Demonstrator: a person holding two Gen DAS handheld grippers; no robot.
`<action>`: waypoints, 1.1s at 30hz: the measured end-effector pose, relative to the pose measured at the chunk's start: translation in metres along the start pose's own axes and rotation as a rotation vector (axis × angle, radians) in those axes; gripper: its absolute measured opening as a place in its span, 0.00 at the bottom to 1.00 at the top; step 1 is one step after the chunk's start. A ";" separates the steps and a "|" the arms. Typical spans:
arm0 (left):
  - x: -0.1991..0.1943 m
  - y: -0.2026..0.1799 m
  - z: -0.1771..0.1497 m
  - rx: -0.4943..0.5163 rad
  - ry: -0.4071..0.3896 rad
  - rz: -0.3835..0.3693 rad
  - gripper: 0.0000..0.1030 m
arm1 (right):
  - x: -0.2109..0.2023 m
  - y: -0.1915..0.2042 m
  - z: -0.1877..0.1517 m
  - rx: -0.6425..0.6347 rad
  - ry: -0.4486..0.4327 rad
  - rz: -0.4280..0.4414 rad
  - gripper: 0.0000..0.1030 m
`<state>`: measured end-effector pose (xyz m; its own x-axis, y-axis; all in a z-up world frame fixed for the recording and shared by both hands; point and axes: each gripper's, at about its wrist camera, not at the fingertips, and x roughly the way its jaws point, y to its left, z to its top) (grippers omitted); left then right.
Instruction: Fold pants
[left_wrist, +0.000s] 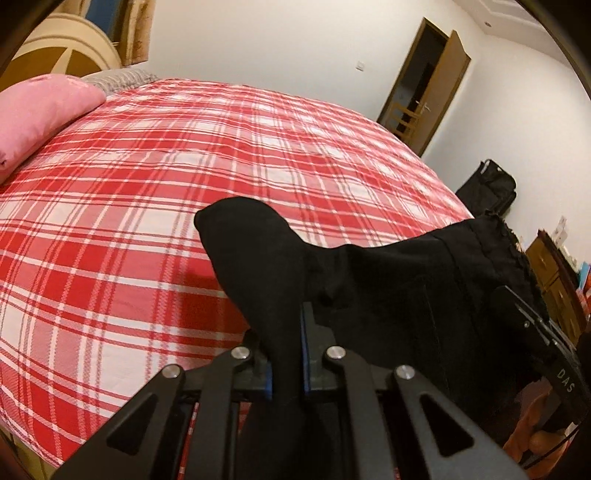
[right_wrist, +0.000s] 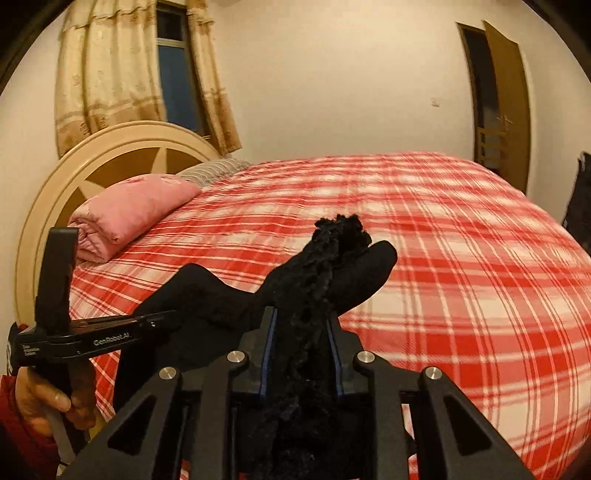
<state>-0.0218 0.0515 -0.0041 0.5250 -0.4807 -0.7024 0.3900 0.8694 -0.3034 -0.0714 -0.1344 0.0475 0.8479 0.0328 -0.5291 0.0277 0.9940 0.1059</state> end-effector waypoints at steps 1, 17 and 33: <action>-0.002 0.004 0.002 -0.010 -0.004 0.002 0.10 | 0.003 0.004 0.003 -0.010 -0.002 0.009 0.24; -0.034 0.092 0.031 -0.135 -0.121 0.177 0.10 | 0.089 0.081 0.041 -0.104 0.013 0.190 0.21; -0.060 0.183 0.068 -0.235 -0.230 0.332 0.10 | 0.176 0.160 0.088 -0.195 -0.016 0.305 0.21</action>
<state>0.0697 0.2312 0.0261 0.7570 -0.1623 -0.6330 0.0049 0.9700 -0.2429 0.1290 0.0217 0.0449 0.8097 0.3308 -0.4847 -0.3281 0.9400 0.0935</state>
